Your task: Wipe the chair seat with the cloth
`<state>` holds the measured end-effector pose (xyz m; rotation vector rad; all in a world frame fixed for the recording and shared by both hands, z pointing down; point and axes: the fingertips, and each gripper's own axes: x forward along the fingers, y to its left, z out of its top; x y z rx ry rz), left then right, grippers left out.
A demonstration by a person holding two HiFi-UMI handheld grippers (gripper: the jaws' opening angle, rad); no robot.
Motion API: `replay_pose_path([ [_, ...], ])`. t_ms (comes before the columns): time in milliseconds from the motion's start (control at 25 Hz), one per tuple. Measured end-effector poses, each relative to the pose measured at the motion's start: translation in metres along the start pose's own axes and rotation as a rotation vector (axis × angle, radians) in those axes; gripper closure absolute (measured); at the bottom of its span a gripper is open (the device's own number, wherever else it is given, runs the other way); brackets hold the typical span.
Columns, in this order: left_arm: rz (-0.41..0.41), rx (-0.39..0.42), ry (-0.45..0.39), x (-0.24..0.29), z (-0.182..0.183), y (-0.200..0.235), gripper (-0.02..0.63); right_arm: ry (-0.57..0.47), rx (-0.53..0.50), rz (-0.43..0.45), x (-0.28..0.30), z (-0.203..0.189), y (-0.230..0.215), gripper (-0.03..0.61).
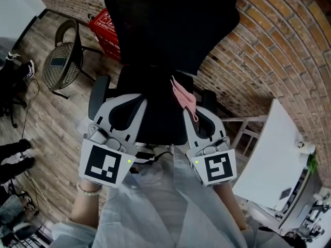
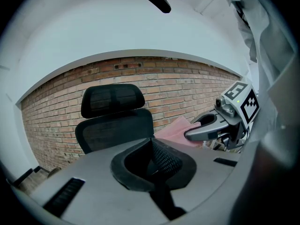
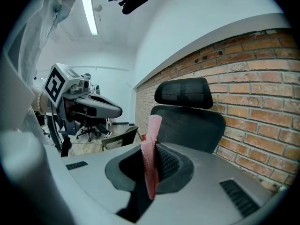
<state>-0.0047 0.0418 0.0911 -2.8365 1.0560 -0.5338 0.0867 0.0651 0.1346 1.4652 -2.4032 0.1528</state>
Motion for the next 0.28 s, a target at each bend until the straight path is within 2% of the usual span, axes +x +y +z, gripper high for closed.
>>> replay_pose_path([
  [280,0.000,-0.001,0.002,-0.0024,0.0005,-0.0018,0.595,-0.007,-0.006,0.002,-0.0016,0.0013,0.0023,0.525],
])
